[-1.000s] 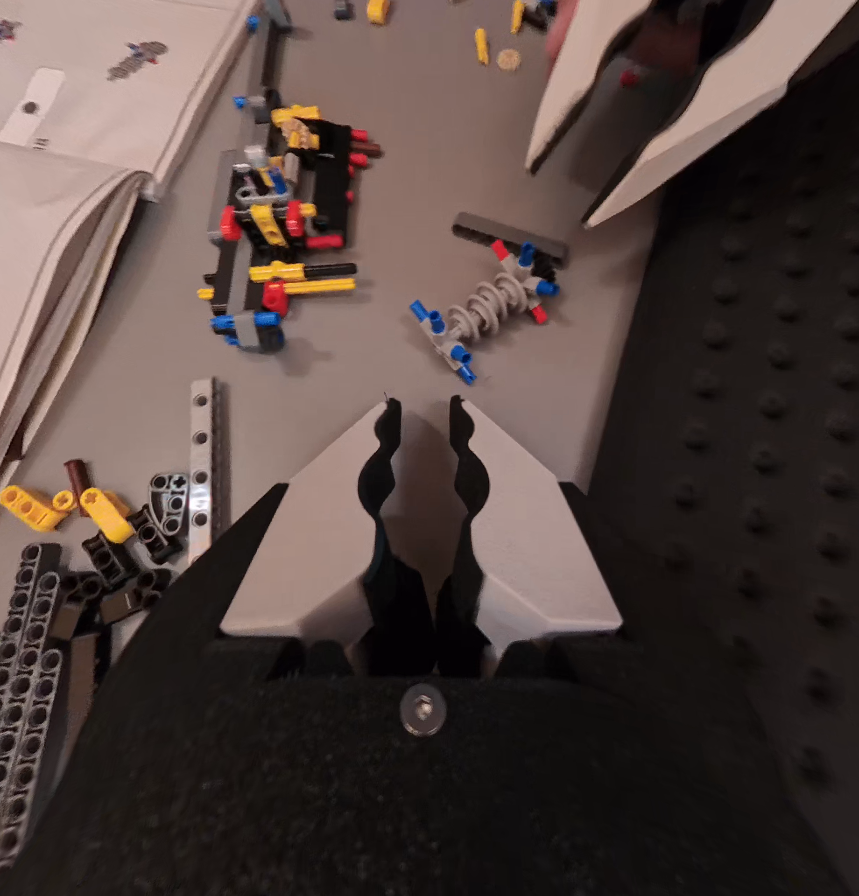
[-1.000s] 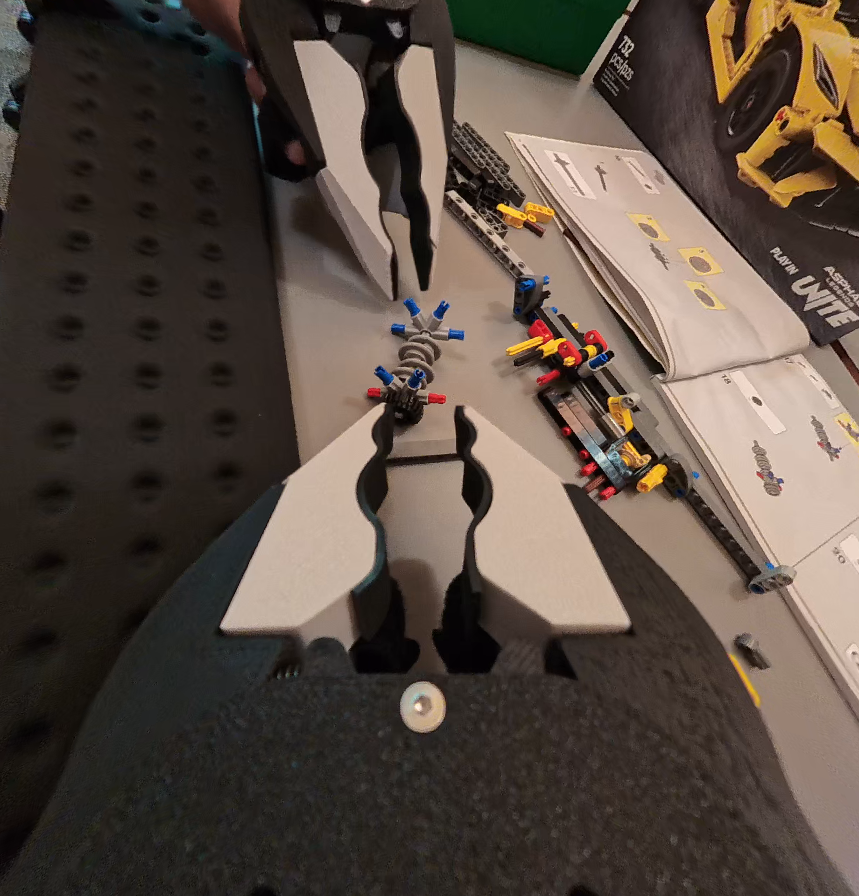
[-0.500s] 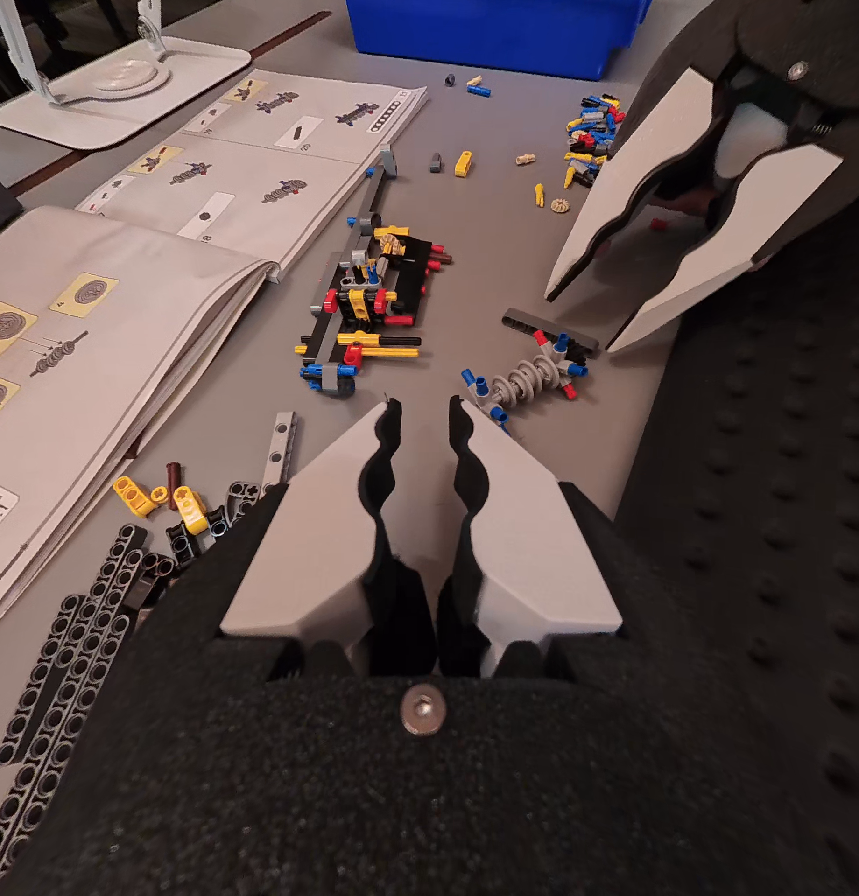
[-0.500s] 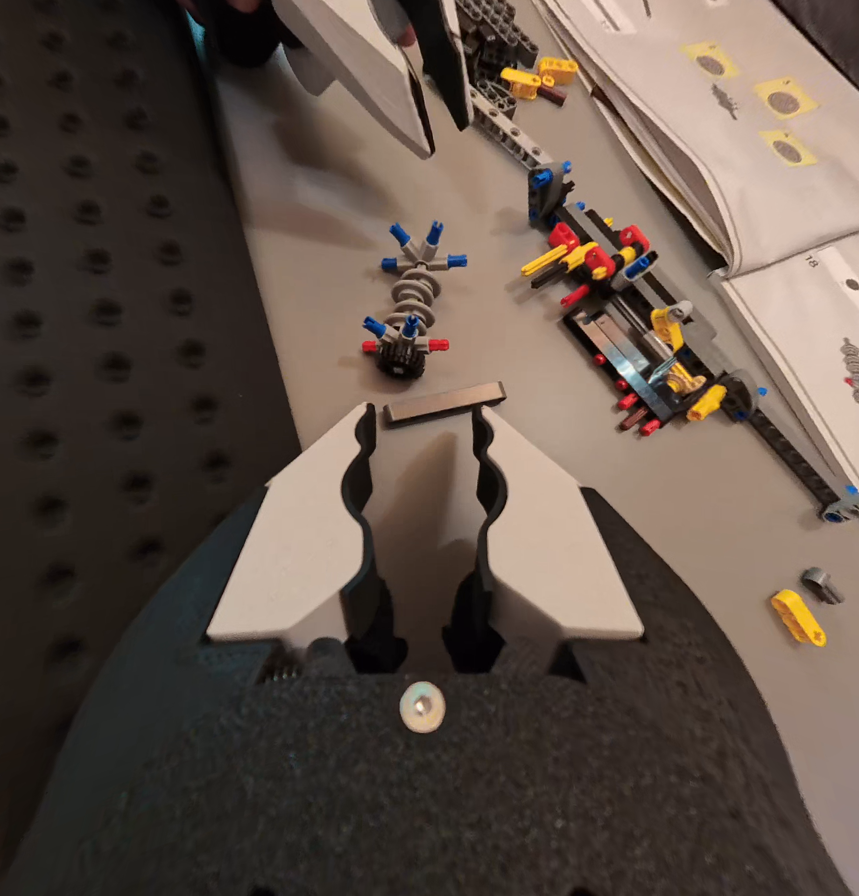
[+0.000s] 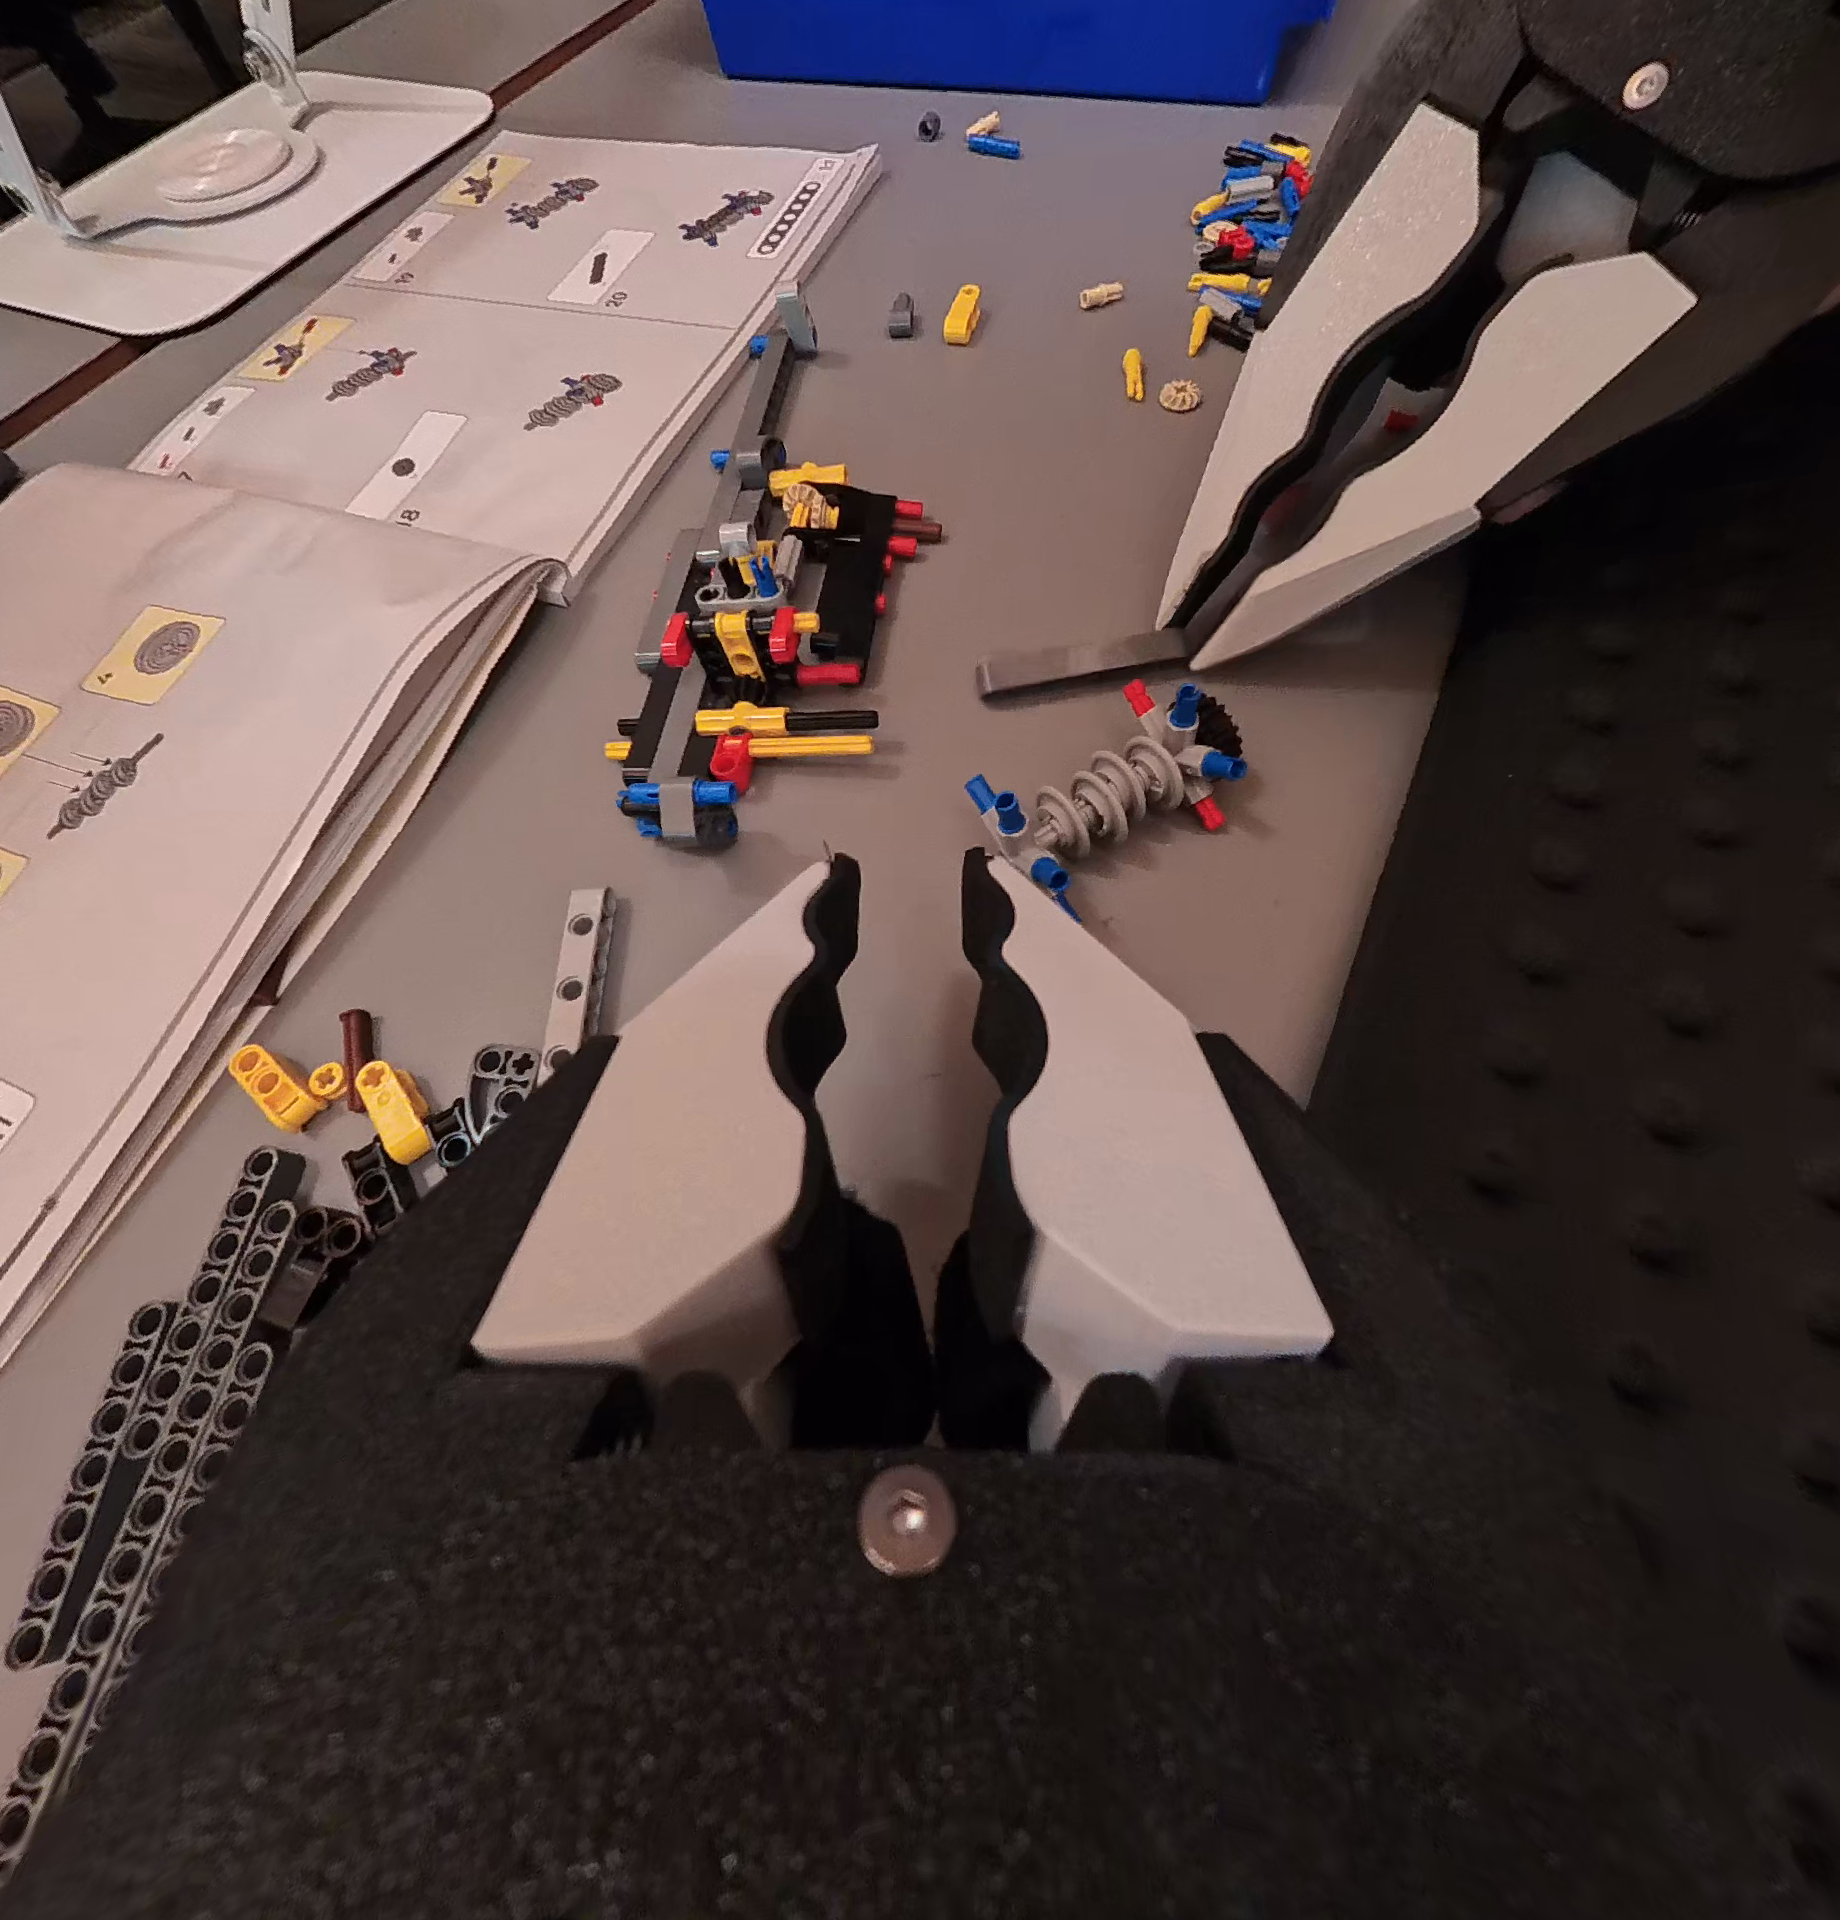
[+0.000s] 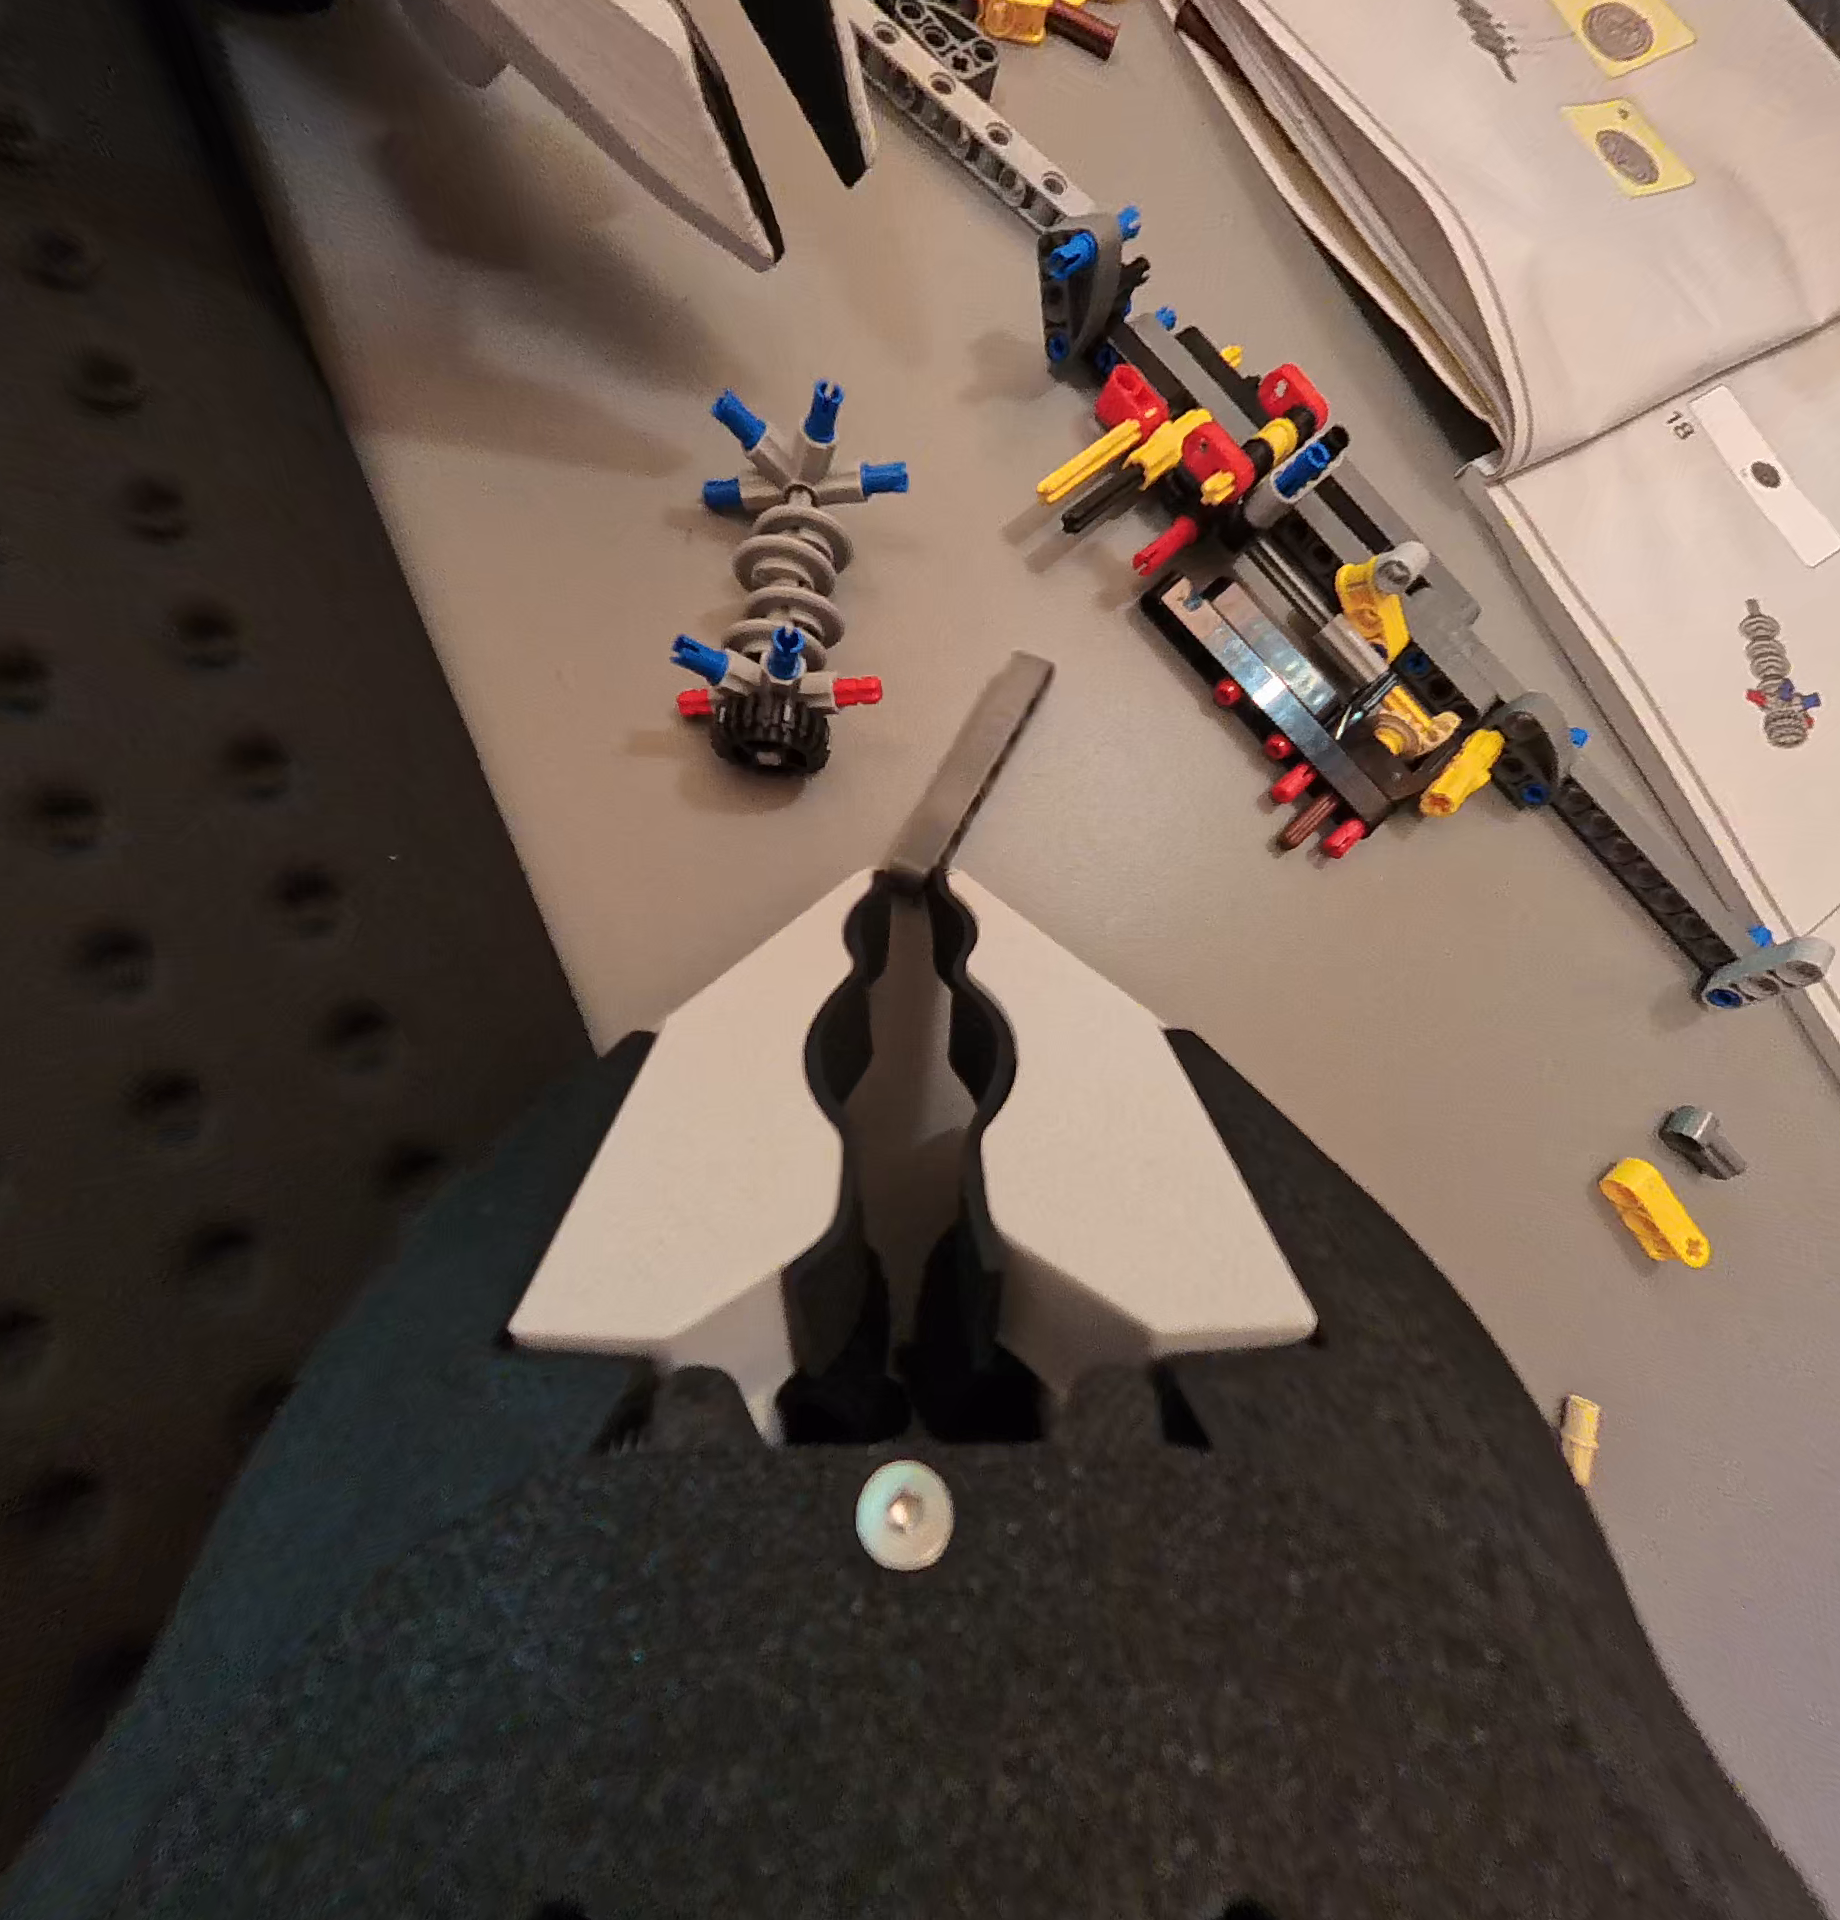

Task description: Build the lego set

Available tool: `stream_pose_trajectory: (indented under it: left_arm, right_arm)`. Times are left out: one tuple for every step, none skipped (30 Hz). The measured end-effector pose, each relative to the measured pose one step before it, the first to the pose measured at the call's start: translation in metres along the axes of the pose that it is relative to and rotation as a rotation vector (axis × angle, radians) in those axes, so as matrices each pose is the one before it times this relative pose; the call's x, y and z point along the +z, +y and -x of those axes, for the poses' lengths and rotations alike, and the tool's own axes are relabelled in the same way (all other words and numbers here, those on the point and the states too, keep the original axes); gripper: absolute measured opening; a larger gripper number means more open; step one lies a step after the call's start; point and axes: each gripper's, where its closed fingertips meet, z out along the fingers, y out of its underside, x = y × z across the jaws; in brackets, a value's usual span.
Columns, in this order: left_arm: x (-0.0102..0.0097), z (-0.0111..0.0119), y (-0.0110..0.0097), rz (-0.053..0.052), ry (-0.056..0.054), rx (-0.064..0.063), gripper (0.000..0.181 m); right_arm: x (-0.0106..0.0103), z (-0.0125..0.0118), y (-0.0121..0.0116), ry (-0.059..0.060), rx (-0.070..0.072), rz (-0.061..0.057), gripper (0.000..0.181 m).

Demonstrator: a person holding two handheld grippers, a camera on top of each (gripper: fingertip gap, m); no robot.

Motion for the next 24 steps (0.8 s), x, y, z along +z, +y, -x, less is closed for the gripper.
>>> stream_pose_trajectory:
  left_arm:
    - [-0.00007, -0.00045, -0.00044, -0.0023, 0.0040, 0.0048, 0.019]
    - [-0.00065, -0.00067, -0.00097, -0.0067, 0.0071, 0.0032, 0.019]
    - [-0.00106, -0.00100, -0.00198, -0.0136, 0.0113, 0.0005, 0.019]
    - [-0.00117, -0.00123, -0.00264, -0.0162, 0.0150, -0.0008, 0.019]
    - [-0.00145, -0.00112, -0.00311, -0.0164, 0.0159, -0.0002, 0.019]
    - [-0.00175, -0.00156, -0.00421, -0.0193, 0.0189, -0.0014, 0.020]
    - [-0.00178, -0.00293, -0.00525, -0.0213, 0.0288, -0.0060, 0.021]
    - [-0.00159, -0.00557, -0.00541, -0.0196, 0.0474, -0.0108, 0.022]
    - [-0.00150, -0.00869, -0.00469, -0.0137, 0.0682, -0.0155, 0.024]
    - [-0.00133, -0.00985, -0.00349, -0.0064, 0.0766, -0.0192, 0.024]
    - [-0.00142, -0.00982, -0.00239, -0.0037, 0.0778, -0.0230, 0.026]
    - [-0.00116, -0.00793, -0.00066, 0.0025, 0.0676, -0.0220, 0.027]
    - [-0.00102, -0.00258, 0.00051, 0.0036, 0.0355, -0.0232, 0.027]
    - [-0.00081, 0.00083, 0.00229, 0.0091, 0.0162, -0.0246, 0.027]
    - [-0.00045, 0.00098, 0.00450, 0.0213, 0.0140, -0.0198, 0.027]
    - [-0.00029, 0.00260, 0.00489, 0.0240, -0.0023, -0.0080, 0.027]
    - [-0.00004, 0.00323, 0.00461, 0.0207, -0.0164, 0.0086, 0.027]
    - [0.00030, 0.00196, 0.00447, 0.0203, -0.0167, 0.0221, 0.027]
    - [0.00068, 0.00134, 0.00455, 0.0240, -0.0183, 0.0301, 0.026]
    - [0.00071, 0.00387, 0.00386, 0.0261, -0.0389, 0.0336, 0.026]
    - [0.00027, 0.00514, 0.00255, 0.0233, -0.0537, 0.0362, 0.026]
    - [-0.00014, 0.00414, 0.00218, 0.0258, -0.0570, 0.0465, 0.026]
    - [-0.00041, 0.00450, 0.00122, 0.0246, -0.0723, 0.0642, 0.026]
    - [-0.00045, 0.00492, 0.00072, 0.0240, -0.0880, 0.0890, 0.026]
  right_arm:
    - [-0.00103, -0.00144, 0.00070, 0.0070, -0.0052, -0.0024, 0.006]
    - [-0.00155, -0.00191, 0.00010, 0.0097, -0.0059, -0.0087, 0.006]
    - [-0.00233, -0.00128, -0.00065, 0.0023, -0.0013, -0.0154, 0.006]
    - [-0.00254, 0.00202, -0.00172, -0.0245, 0.0053, -0.0213, 0.006]
    - [-0.00312, 0.00177, -0.00321, -0.0239, 0.0107, -0.0260, 0.006]
    - [-0.00316, 0.00040, -0.00395, -0.0138, 0.0140, -0.0272, 0.006]
    - [-0.00348, 0.00438, -0.00556, -0.0384, 0.0115, -0.0351, 0.006]
    - [-0.00343, 0.00590, -0.00841, -0.0452, 0.0144, -0.0526, 0.006]
    - [-0.00245, 0.00561, -0.00784, -0.0439, 0.0174, -0.0460, 0.006]
    - [-0.00101, 0.01052, -0.00622, -0.0732, 0.0113, -0.0316, 0.006]
    - [0.00053, 0.01125, -0.00612, -0.0730, 0.0120, -0.0281, 0.006]
    - [0.00235, 0.00667, -0.00451, -0.0432, 0.0118, -0.0155, 0.006]
    - [0.00329, 0.00545, -0.00275, -0.0364, 0.0051, -0.0040, 0.006]
    - [0.00314, 0.00374, -0.00312, -0.0235, -0.0022, -0.0068, 0.005]
    - [0.00263, 0.00091, -0.00335, -0.0060, -0.0027, -0.0108, 0.005]
    - [0.00259, 0.00104, -0.00196, -0.0113, 0.0025, -0.0032, 0.005]
    - [0.00250, 0.00138, -0.00083, -0.0165, 0.0065, 0.0018, 0.005]
    - [0.00220, 0.00001, -0.00032, -0.0102, 0.0098, 0.0031, 0.005]
    - [0.00216, -0.00035, 0.00052, -0.0097, 0.0106, 0.0076, 0.006]
    - [0.00185, -0.00088, 0.00104, -0.0065, 0.0104, 0.0095, 0.006]
    - [0.00185, -0.00277, 0.00165, 0.0053, 0.0093, 0.0141, 0.006]
    - [0.00165, -0.00370, 0.00191, 0.0133, 0.0059, 0.0154, 0.006]
    - [0.00143, -0.00204, 0.00198, 0.0059, 0.0036, 0.0145, 0.006]
    - [0.00112, -0.00039, 0.00139, -0.0031, 0.0067, 0.0101, 0.006]
